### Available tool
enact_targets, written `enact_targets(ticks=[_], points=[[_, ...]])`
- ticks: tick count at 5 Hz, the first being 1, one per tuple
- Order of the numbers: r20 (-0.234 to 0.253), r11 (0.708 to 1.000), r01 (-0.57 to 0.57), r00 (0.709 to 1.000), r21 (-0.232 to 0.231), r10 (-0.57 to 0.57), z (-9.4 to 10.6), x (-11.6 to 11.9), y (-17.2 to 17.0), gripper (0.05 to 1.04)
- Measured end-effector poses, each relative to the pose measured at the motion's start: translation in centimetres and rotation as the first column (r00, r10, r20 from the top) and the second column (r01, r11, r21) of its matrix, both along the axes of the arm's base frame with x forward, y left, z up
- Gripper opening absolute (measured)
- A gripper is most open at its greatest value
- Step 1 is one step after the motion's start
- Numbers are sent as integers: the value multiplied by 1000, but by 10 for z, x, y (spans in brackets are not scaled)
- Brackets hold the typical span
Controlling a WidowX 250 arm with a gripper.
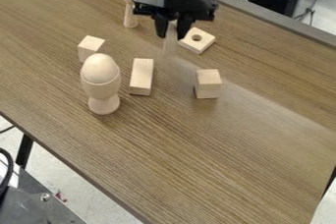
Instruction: Take the rectangular block off the cube and place it on the left side of the block with a hole
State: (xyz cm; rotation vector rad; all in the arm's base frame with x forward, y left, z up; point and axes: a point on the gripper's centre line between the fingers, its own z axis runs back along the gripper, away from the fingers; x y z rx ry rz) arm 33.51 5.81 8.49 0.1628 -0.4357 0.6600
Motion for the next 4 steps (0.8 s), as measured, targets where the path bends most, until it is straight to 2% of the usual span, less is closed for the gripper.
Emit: enact_targets(ticks=[1, 3, 4], points=[[-6, 996, -91, 996, -11, 91, -10, 4, 8, 276], [-15, 989, -145, 989, -27, 145, -32, 10, 11, 276], [17, 984, -170, 985, -55, 171, -32, 20, 21, 276]])
